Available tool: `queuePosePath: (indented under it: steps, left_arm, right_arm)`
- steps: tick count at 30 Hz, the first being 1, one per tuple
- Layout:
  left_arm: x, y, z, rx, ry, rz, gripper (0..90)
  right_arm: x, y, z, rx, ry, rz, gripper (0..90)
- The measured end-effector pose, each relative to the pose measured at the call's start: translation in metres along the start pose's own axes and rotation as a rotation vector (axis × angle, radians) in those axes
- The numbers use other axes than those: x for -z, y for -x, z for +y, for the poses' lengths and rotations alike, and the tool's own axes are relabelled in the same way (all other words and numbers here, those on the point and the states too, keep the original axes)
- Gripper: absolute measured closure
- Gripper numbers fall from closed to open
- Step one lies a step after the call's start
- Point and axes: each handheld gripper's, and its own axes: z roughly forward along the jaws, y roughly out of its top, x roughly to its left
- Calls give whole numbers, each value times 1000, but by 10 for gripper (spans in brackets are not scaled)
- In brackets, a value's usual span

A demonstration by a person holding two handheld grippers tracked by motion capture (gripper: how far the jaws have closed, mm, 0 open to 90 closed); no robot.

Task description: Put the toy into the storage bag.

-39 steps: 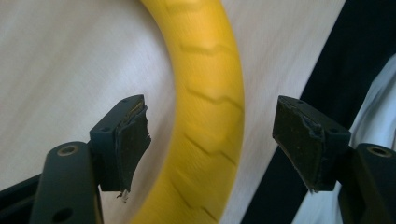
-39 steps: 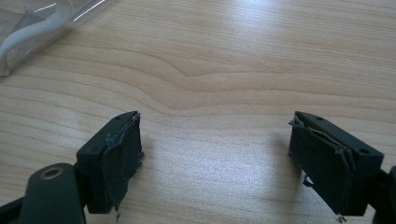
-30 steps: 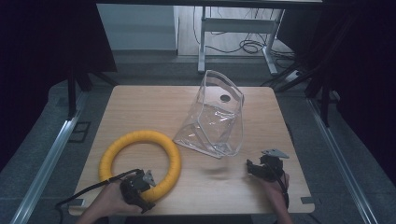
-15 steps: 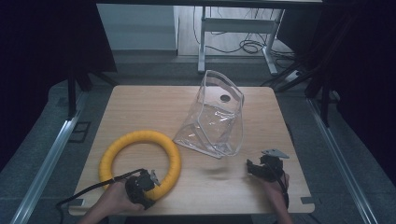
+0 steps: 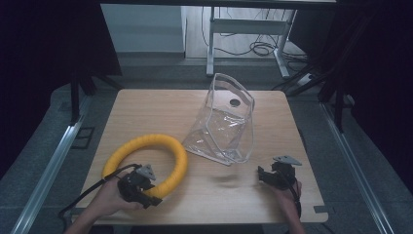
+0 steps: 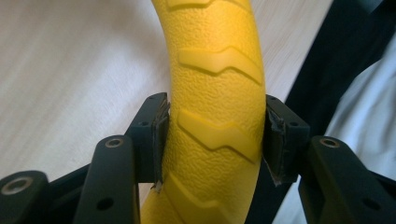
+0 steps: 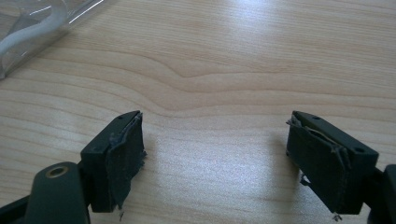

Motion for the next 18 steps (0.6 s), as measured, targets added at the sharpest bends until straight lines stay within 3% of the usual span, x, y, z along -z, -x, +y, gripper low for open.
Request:
queuePosePath:
  steps: [4,9,18]
  left_arm:
    - [18,-9,0,25,94,-41,481]
    - [35,-21,2,48,174,-85,485]
    - [56,-42,9,97,240,-165,493]
  right_arm:
    - [0,1,0,0,1,-3,192]
    - [0,1,0,-3,0,-6,193]
    - [-1,1,1,-9,0,-10,194]
